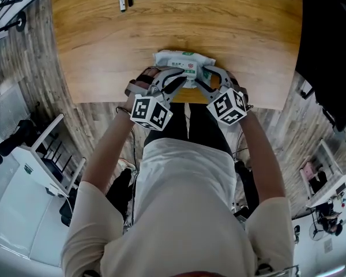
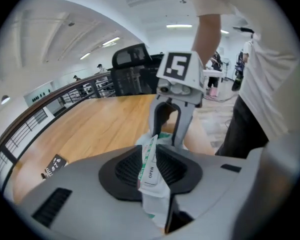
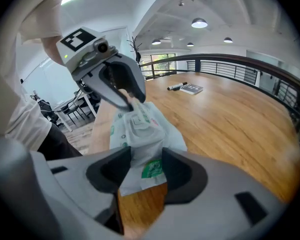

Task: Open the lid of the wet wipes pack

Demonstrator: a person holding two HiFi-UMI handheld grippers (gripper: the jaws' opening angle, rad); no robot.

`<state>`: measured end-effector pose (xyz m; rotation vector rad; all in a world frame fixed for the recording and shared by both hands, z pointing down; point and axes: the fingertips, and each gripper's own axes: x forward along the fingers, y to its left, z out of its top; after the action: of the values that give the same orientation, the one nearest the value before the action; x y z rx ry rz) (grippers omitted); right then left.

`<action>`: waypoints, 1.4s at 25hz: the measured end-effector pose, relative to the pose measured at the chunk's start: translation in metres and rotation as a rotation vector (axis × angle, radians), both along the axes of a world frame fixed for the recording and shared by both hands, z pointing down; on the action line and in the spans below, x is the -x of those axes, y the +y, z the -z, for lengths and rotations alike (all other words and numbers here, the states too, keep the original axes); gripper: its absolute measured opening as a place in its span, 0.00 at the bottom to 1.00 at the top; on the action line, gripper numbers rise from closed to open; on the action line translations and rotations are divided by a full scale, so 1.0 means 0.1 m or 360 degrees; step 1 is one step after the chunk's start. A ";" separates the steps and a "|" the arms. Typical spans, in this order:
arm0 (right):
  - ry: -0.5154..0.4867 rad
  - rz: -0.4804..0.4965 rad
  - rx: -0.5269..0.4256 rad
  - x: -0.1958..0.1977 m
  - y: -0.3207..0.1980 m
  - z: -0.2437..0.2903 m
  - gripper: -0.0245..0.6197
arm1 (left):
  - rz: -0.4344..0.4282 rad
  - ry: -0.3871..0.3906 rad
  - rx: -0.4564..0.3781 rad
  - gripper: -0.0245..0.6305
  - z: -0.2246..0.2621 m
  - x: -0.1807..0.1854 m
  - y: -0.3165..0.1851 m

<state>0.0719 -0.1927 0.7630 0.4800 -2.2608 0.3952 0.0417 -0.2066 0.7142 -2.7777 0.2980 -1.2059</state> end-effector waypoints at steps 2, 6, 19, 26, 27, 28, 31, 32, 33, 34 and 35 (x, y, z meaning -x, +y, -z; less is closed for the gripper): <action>-0.0001 -0.0001 0.0004 0.00 0.00 0.00 0.32 | 0.0062 0.0010 -0.0027 0.15 0.09 0.00 -0.19; -0.0007 -0.0005 0.0016 0.00 0.01 0.01 0.32 | 0.0048 -0.0060 -0.0108 0.17 0.09 0.00 -0.48; -0.0019 -0.0004 0.0007 0.00 -0.01 0.01 0.32 | 0.0141 -0.0173 -0.0180 0.22 -0.33 0.10 -0.86; 0.0019 -0.0006 0.0038 0.00 0.00 0.00 0.33 | 0.0214 -0.0171 -0.0173 0.23 -0.30 0.12 -0.86; 0.0018 -0.0010 0.0047 -0.01 0.00 0.02 0.33 | 0.0219 -0.0173 -0.0179 0.23 -0.26 0.13 -0.85; 0.0013 -0.0017 0.0053 -0.01 0.00 0.05 0.33 | 0.0224 -0.0174 -0.0186 0.23 -0.22 0.14 -0.84; 0.0000 -0.0040 0.0044 -0.05 -0.04 0.18 0.32 | 0.0254 -0.0168 -0.0213 0.23 -0.03 0.16 -0.82; -0.0003 -0.0044 0.0037 -0.07 -0.05 0.23 0.33 | 0.0267 -0.0166 -0.0223 0.23 0.03 0.17 -0.81; -0.0004 -0.0046 0.0028 -0.08 -0.06 0.29 0.33 | 0.0281 -0.0163 -0.0235 0.23 0.10 0.18 -0.79; -0.0004 -0.0046 0.0018 -0.09 -0.07 0.34 0.32 | 0.0294 -0.0161 -0.0246 0.23 0.18 0.19 -0.77; -0.0002 -0.0047 0.0007 -0.11 -0.07 0.41 0.32 | 0.0306 -0.0157 -0.0256 0.23 0.26 0.20 -0.75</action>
<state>0.0830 -0.1998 0.7224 0.5112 -2.2560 0.4158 0.0218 -0.2814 0.6885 -2.5906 0.6358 -1.2916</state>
